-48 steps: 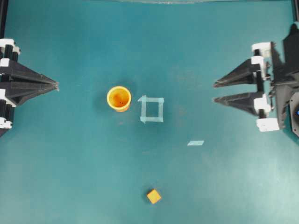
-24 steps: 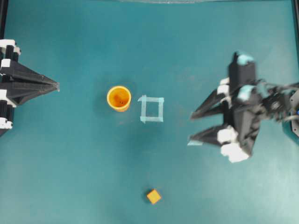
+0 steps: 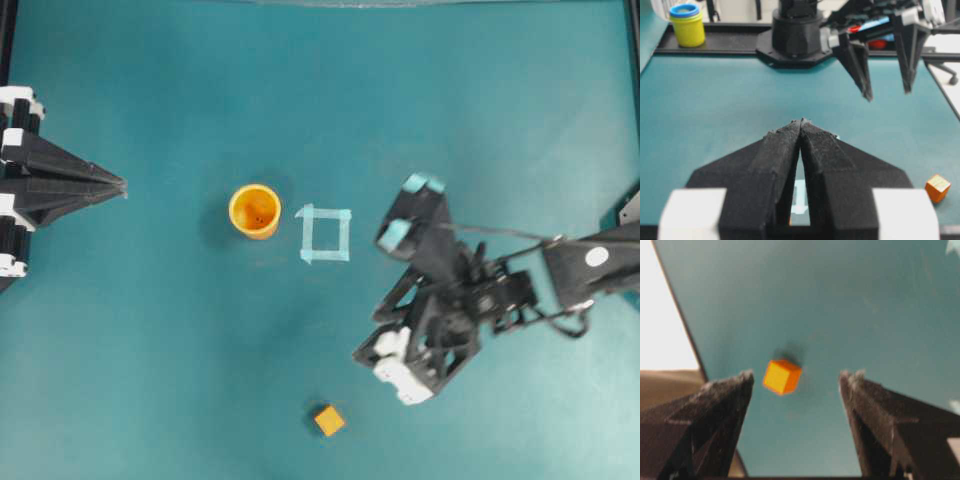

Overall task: Move the block toward the cup with right arm.
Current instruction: 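Move the right gripper down toward the small orange cube, opening it, then lower the right gripper around the orange cube and close on it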

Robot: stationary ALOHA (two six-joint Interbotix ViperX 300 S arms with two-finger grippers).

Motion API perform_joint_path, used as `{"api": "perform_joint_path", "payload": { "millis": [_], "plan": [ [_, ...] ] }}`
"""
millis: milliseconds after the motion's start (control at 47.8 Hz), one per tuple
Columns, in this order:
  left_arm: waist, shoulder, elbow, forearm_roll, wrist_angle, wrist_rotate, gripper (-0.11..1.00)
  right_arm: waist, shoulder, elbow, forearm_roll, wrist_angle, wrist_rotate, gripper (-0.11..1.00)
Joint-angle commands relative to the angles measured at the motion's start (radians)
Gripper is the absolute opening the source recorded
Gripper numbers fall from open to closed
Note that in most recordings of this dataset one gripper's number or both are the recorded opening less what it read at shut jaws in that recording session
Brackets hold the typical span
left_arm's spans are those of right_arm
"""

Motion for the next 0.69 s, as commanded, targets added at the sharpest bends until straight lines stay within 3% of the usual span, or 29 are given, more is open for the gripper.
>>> {"api": "perform_joint_path", "payload": {
  "millis": [0, 335, 669],
  "plan": [
    [-0.009, 0.008, -0.028, 0.002, -0.002, -0.002, 0.07, 0.026, 0.029, -0.084, 0.003, 0.063, 0.035, 0.68],
    [-0.044, 0.003, -0.028, 0.002, 0.046, -0.009, 0.07, 0.100, 0.210, -0.247, -0.009, 0.284, 0.183, 0.68],
    [-0.057, -0.034, -0.032, 0.003, 0.114, -0.008, 0.07, 0.135, 0.339, -0.339, -0.060, 0.290, 0.290, 0.68]
  ]
}}
